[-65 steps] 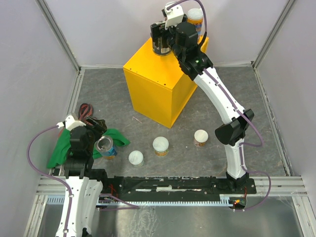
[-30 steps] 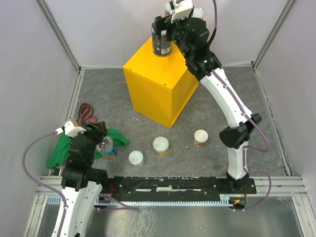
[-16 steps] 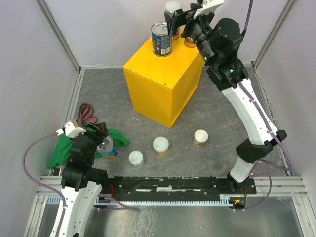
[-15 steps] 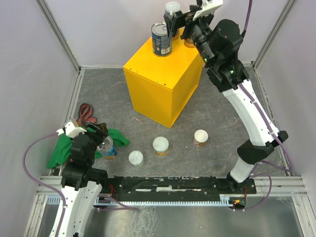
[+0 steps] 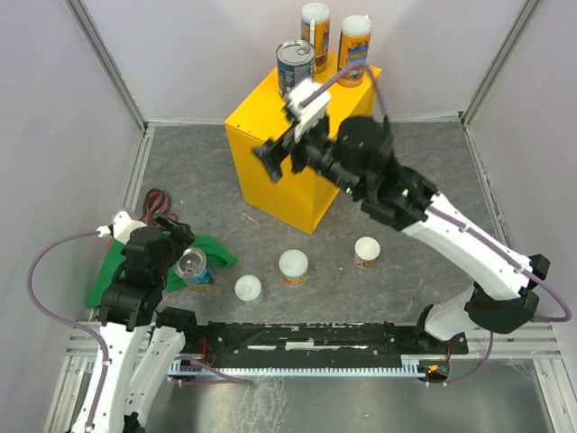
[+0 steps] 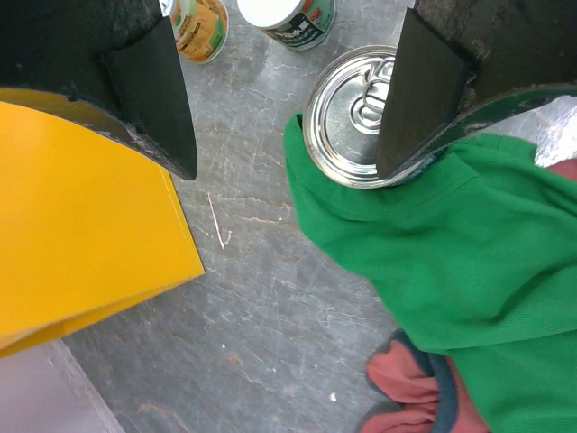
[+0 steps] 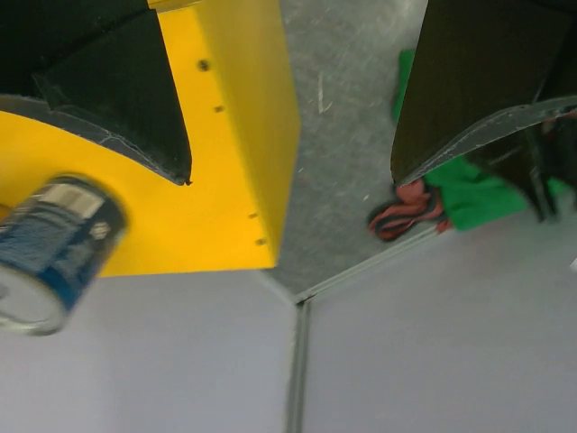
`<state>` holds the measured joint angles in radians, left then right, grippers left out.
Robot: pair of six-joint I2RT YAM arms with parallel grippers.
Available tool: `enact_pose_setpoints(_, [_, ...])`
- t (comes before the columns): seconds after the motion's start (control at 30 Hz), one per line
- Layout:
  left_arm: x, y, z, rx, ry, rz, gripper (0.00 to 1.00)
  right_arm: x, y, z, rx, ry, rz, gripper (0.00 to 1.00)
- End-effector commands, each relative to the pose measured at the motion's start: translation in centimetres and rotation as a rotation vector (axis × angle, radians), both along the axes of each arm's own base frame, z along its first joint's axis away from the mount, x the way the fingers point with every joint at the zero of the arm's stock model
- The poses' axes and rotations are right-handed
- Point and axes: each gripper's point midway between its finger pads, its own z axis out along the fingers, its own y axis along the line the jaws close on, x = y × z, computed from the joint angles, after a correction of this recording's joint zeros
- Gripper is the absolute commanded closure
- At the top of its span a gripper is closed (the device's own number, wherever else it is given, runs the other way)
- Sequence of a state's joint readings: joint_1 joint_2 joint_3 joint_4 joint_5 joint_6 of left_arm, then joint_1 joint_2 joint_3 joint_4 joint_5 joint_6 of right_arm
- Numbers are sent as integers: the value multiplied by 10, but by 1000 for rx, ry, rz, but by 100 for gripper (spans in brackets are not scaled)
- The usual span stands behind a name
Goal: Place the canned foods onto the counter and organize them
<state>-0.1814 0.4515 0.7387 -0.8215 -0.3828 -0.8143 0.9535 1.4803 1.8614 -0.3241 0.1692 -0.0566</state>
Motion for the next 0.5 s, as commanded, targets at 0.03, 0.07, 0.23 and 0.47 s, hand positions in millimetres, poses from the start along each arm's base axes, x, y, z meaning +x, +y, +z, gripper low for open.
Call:
enact_pose_setpoints(0.03, [-15,24,19,-49,-23,195,14,-66,42,-33,-100,1,140,1])
enact_pose_setpoints(0.07, [-18,28,23,-56,-35,225,14,-76,51,-43,-118,9,165,1])
enact_pose_setpoints(0.23, [-28,45,45,-94,-89,365,13,-109,89,-92,-175,81,278,0])
enact_pose_setpoints(0.47, [-41,56,74,-145,-153,447,13,-120,132,-177,-256,198,369,1])
